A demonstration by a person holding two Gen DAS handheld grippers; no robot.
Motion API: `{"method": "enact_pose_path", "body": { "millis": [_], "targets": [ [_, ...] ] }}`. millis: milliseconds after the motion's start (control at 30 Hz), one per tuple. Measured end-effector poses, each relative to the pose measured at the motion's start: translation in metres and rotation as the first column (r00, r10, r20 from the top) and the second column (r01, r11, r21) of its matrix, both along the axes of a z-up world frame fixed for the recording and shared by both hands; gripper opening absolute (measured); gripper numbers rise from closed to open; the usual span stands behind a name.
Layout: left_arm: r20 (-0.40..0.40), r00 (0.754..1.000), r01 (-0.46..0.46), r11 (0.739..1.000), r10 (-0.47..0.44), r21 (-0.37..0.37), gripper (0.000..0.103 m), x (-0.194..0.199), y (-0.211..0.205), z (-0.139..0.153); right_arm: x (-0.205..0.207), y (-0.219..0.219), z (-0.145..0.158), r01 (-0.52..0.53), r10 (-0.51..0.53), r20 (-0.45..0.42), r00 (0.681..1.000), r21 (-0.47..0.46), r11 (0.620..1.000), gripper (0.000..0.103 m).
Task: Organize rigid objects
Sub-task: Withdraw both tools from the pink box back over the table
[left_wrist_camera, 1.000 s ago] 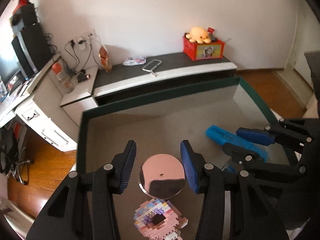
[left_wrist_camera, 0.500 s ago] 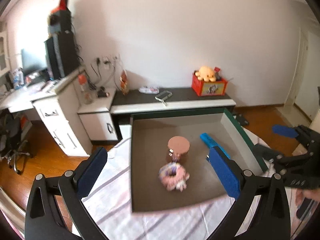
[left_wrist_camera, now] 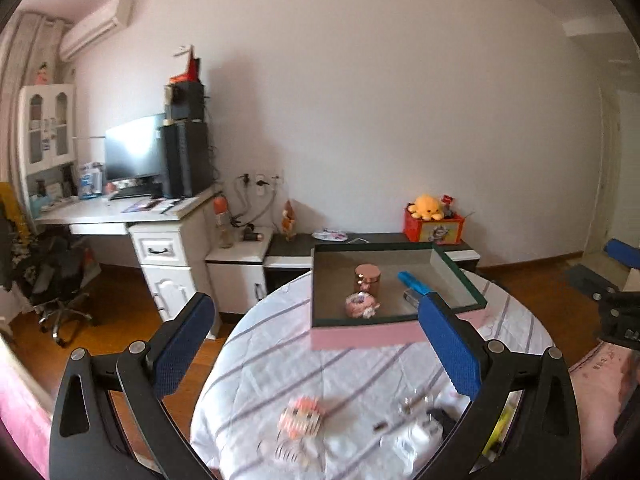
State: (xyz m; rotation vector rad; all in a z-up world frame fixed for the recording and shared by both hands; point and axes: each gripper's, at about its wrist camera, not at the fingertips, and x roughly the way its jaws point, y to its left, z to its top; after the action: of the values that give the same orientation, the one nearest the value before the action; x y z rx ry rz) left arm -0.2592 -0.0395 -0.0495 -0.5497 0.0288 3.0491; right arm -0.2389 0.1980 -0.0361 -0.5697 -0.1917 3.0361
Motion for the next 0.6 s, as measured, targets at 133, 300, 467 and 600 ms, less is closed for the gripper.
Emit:
{"method": "enact_pose_path", "body": {
  "millis": [133, 300, 467, 600],
  "targets": [
    [-0.023, 0.999, -0.033, 0.999, 0.033, 0.001, 0.103, 0.034, 0.001, -0.006, 0.041, 0.002, -0.003, 0.049, -0.049, -0.040, 0.998, -0.012, 0.999, 0.103],
    [-0.021, 1.000, -0.004, 1.000, 0.005, 0.019, 0.103, 0.065, 0.003, -0.014, 0.075, 0.004, -0.008, 0.097, -0.098, -0.065, 0.993, -0.015, 0.995, 0.103],
    [-0.003, 0.999, 0.037, 0.999, -0.037, -0.005, 0.103, 0.087, 0.009, -0.020, 0.101, 0.006, -0.013, 0.144, -0.143, -0.069, 0.987, 0.000, 0.990, 0.103],
    [-0.006, 0.999, 0.046, 0.999, -0.046, -0.019, 0.103, 0.099, 0.012, -0.021, 0.117, 0.004, -0.015, 0.151, -0.150, -0.080, 0.985, 0.009, 0.988, 0.103]
  ]
}}
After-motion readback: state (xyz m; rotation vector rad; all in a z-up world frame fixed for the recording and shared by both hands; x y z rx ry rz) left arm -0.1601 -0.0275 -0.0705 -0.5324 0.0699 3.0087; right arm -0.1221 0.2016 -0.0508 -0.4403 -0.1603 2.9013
